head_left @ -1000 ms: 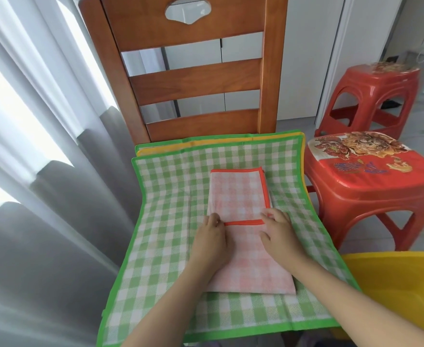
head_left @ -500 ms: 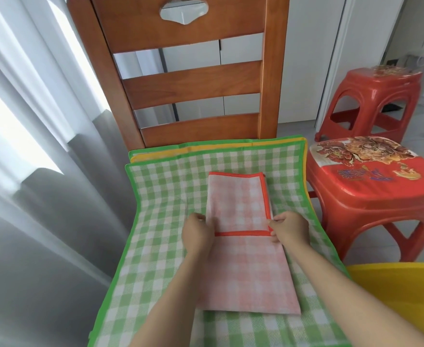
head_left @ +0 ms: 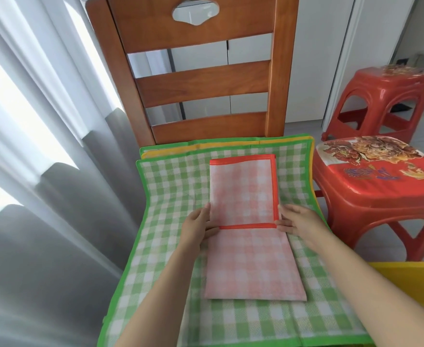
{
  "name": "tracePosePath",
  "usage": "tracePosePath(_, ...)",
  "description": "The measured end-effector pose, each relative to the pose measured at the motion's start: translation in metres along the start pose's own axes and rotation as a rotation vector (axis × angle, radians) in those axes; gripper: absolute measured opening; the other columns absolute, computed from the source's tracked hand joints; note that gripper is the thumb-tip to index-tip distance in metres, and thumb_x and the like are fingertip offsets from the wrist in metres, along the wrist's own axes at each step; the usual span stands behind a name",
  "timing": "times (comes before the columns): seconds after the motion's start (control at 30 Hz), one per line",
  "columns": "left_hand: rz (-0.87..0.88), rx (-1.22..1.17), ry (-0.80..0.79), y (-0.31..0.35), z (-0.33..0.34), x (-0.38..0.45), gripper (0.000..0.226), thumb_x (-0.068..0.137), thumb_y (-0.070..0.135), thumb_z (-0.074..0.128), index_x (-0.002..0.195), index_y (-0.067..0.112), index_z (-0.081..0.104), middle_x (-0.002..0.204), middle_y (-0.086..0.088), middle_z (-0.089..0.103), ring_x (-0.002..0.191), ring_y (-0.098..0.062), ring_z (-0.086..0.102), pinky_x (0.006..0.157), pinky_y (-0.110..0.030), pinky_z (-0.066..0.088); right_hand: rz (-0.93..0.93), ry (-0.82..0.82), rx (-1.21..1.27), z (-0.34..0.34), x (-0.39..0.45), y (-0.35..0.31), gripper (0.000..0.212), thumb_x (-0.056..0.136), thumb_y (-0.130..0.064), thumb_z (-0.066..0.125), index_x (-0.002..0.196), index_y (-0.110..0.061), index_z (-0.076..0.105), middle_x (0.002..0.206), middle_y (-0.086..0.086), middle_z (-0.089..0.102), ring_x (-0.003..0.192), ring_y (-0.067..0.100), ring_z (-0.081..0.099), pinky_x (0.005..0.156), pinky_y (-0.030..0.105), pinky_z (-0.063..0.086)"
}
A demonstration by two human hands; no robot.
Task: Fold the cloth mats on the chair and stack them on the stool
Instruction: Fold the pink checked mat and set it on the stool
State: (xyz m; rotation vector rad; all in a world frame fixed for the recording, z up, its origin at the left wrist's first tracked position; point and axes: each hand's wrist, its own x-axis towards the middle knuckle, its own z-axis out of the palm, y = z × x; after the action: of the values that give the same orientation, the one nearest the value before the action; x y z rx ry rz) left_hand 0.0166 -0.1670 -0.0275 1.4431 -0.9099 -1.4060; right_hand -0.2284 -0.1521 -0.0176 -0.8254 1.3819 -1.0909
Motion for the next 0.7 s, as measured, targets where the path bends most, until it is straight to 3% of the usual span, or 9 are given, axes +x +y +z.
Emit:
tracePosePath(0.13, -0.005, -0.057, -0.053, 0.003, -0.006, -0.002, 0.045, 0.095, 0.044, 0.049, 0.107, 0.002, 0.059, 0.112, -0.018, 0.065, 0.089, -0.023, 0.068, 0.067, -0.025, 0.058, 0.029, -0.066, 0.080, -0.003, 0.001, -0.002, 0.031, 0.092, -0.035, 0.052, 0.102, -0.007, 0.061, 0.092, 0.012, 0.067, 0.081, 0.024, 0.067, 0.066, 0.027, 0.058)
tracePosePath(0.3, -0.004, -0.001, -0.173, 0.005, -0.014, -0.007, 0.036, 0.095, 0.037, 0.051, 0.094, 0.005, 0.067, 0.081, -0.005, 0.074, 0.074, -0.013, 0.069, 0.073, -0.025, 0.057, 0.021, -0.063, 0.065, -0.004, 0.000, -0.002, 0.025, 0.093, -0.026, 0.053, 0.093, -0.004, 0.066, 0.084, 0.011, 0.069, 0.074, 0.021, 0.067, 0.065, 0.025, 0.057)
tracePosePath(0.37, 0.016, 0.081, -0.237, 0.002, -0.019, -0.007, 0.044, 0.089, 0.046, 0.059, 0.096, 0.004, 0.071, 0.088, -0.014, 0.071, 0.082, -0.021, 0.066, 0.082, -0.032, 0.053, 0.000, -0.087, 0.011, -0.004, -0.003, -0.001, 0.020, 0.092, -0.020, 0.055, 0.092, -0.005, 0.067, 0.085, 0.010, 0.070, 0.074, 0.019, 0.068, 0.064, 0.023, 0.056)
tracePosePath(0.47, 0.015, 0.110, -0.252, -0.001, -0.024, -0.009, 0.048, 0.071, 0.050, 0.071, 0.092, 0.006, 0.068, 0.080, -0.006, 0.065, 0.074, -0.018, 0.061, 0.076, -0.029, 0.049, -0.043, -0.082, -0.074, -0.005, -0.004, 0.002, 0.024, 0.087, -0.029, 0.061, 0.092, -0.007, 0.070, 0.092, 0.009, 0.072, 0.085, 0.020, 0.067, 0.074, 0.025, 0.052)
tracePosePath(0.57, 0.023, 0.169, -0.268, -0.003, -0.026, -0.007, 0.059, 0.054, 0.057, 0.080, 0.090, 0.011, 0.068, 0.086, -0.006, 0.069, 0.079, -0.020, 0.061, 0.081, -0.034, 0.051, -0.061, -0.095, -0.162, -0.005, -0.006, 0.003, 0.021, 0.084, -0.030, 0.064, 0.086, -0.009, 0.070, 0.090, 0.005, 0.071, 0.079, 0.013, 0.066, 0.064, 0.016, 0.049)
tracePosePath(0.63, 0.037, 0.204, -0.278, -0.001, -0.026, -0.010, 0.054, 0.056, 0.055, 0.079, 0.090, 0.015, 0.069, 0.090, -0.005, 0.071, 0.084, -0.021, 0.063, 0.084, -0.034, 0.051, -0.080, -0.123, -0.199, -0.006, -0.007, 0.003, 0.018, 0.082, -0.024, 0.068, 0.090, -0.008, 0.069, 0.088, 0.004, 0.070, 0.077, 0.011, 0.065, 0.065, 0.017, 0.049)
tracePosePath(0.7, 0.054, 0.250, -0.271, 0.001, -0.024, -0.013, 0.041, 0.067, 0.049, 0.075, 0.092, 0.017, 0.068, 0.093, -0.003, 0.070, 0.086, -0.020, 0.065, 0.083, -0.032, 0.052, -0.110, -0.140, -0.273, -0.008, -0.006, 0.005, 0.020, 0.077, -0.020, 0.073, 0.095, -0.013, 0.070, 0.092, 0.001, 0.070, 0.085, 0.012, 0.065, 0.076, 0.022, 0.050)
